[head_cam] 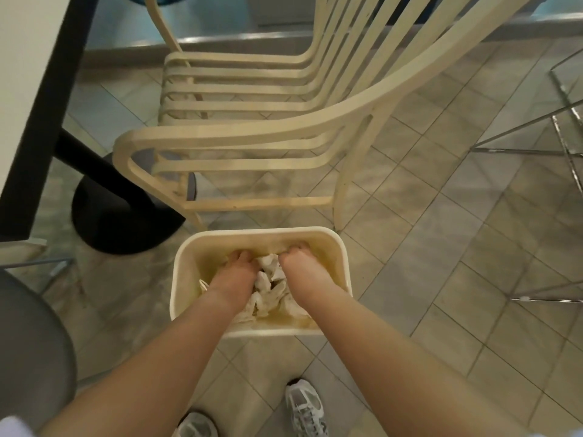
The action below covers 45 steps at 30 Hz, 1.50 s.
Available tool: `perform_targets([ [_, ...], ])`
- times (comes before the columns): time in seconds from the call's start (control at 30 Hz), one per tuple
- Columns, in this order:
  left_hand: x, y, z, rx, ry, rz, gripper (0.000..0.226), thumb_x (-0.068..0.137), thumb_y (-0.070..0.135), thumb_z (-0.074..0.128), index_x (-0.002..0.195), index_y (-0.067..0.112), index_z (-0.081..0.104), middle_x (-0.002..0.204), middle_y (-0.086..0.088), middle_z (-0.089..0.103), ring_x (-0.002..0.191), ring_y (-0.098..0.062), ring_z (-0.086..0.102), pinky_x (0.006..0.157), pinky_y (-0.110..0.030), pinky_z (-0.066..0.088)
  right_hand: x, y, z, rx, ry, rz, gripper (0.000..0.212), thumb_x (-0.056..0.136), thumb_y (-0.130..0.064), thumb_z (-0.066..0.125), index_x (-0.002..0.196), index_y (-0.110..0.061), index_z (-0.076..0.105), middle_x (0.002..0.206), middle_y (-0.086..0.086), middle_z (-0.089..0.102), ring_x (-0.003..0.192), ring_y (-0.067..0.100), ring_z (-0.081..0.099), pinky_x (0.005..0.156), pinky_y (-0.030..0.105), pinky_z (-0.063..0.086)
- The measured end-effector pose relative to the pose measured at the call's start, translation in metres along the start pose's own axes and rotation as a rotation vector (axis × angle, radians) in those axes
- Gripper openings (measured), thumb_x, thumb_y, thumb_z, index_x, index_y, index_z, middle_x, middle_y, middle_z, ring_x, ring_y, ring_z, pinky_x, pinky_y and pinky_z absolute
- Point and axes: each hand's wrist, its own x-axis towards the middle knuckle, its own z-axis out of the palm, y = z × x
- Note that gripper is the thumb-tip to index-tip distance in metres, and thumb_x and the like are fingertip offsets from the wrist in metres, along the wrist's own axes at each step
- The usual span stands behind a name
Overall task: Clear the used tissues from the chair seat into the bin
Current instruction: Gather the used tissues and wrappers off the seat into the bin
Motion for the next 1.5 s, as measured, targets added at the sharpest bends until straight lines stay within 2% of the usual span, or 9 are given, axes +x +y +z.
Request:
perform_targets([
  [0.17,-0.023,-0.001,-0.007,0.088,0.029,0.065,0.046,0.088,0.041,0.049,0.130,0.025,0.040,0.138,-0.002,0.031,0.134,-0.024,0.022,0.104,-0.044,0.026,-0.019,-0.009,-0.005,0.048,0.168,-0.108,0.041,0.083,0.003,0.050,0.123,-0.007,0.044,0.127,0.011,0.043,0.125,0.027,0.032,0.099,0.035,0.043],
  [0.33,-0.055,-0.013,-0.039,-0.125,0.048,0.205,0.064,0.068,0.048,0.039,0.131,0.032,0.043,0.141,0.010,0.039,0.138,-0.016,0.022,0.112,-0.041,0.017,-0.042,-0.018,-0.010,-0.012,0.269,-0.194,0.053,0.080,-0.010,0.048,0.132,-0.013,0.043,0.136,0.006,0.043,0.132,0.027,0.032,0.120,0.044,0.013],
  [0.43,-0.070,-0.031,-0.050,-0.331,0.053,0.250,0.056,0.081,0.016,0.055,0.135,0.023,0.045,0.146,0.002,0.040,0.141,-0.018,0.023,0.117,-0.035,0.015,-0.050,-0.028,-0.016,-0.049,0.295,-0.193,0.053,0.084,-0.015,0.045,0.137,-0.013,0.039,0.150,0.010,0.030,0.141,0.027,0.020,0.118,0.050,0.004],
  [0.57,-0.101,-0.054,-0.065,-0.443,0.247,0.296,0.041,0.077,-0.002,0.056,0.117,0.009,0.063,0.128,-0.007,0.058,0.125,-0.016,0.044,0.103,-0.003,0.018,-0.050,-0.053,-0.022,-0.104,0.322,-0.226,0.043,0.086,-0.023,0.051,0.128,-0.009,0.051,0.145,0.016,0.038,0.137,0.033,0.031,0.114,0.057,0.016],
  [0.77,-0.148,-0.107,-0.069,-0.394,0.452,0.248,0.036,0.080,0.000,0.053,0.113,0.010,0.064,0.120,-0.007,0.060,0.119,-0.022,0.048,0.103,-0.028,0.033,-0.043,-0.133,-0.029,-0.158,0.400,-0.339,0.025,0.078,-0.021,0.055,0.093,-0.007,0.068,0.105,0.015,0.066,0.098,0.037,0.061,0.086,0.047,0.051],
  [0.93,-0.188,-0.168,-0.058,-0.259,0.445,0.087,0.048,0.079,0.013,0.041,0.124,0.017,0.057,0.135,-0.004,0.052,0.131,-0.024,0.040,0.106,-0.036,0.030,-0.039,-0.201,-0.024,-0.185,0.424,-0.505,0.039,0.076,-0.026,0.035,0.093,-0.010,0.067,0.101,0.011,0.067,0.093,0.030,0.063,0.085,0.039,0.052],
  [1.07,-0.223,-0.230,-0.044,-0.213,0.422,-0.042,0.057,0.076,0.022,0.026,0.123,0.018,0.059,0.135,-0.004,0.053,0.131,-0.025,0.040,0.104,-0.038,0.034,-0.029,-0.265,-0.013,-0.167,0.381,-0.601,0.033,0.081,-0.022,0.055,0.110,-0.009,0.063,0.120,0.014,0.063,0.111,0.032,0.058,0.100,0.044,0.044],
  [1.2,-0.261,-0.286,-0.032,-0.188,0.445,-0.116,0.046,0.073,0.020,0.033,0.104,0.017,0.067,0.114,-0.006,0.065,0.114,-0.029,0.057,0.086,-0.038,0.048,-0.021,-0.331,-0.001,-0.178,0.286,-0.652,0.043,0.091,-0.025,0.048,0.131,-0.009,0.049,0.141,0.013,0.044,0.130,0.032,0.039,0.113,0.043,0.026],
  [1.5,-0.325,-0.406,-0.007,-0.292,0.511,-0.366,0.049,0.067,0.019,0.032,0.102,0.013,0.066,0.112,-0.009,0.064,0.114,-0.031,0.057,0.087,-0.042,0.048,-0.004,-0.476,0.015,-0.258,0.240,-0.804,0.046,0.090,-0.028,0.050,0.133,-0.011,0.046,0.137,0.012,0.048,0.127,0.031,0.042,0.112,0.044,0.031],
])
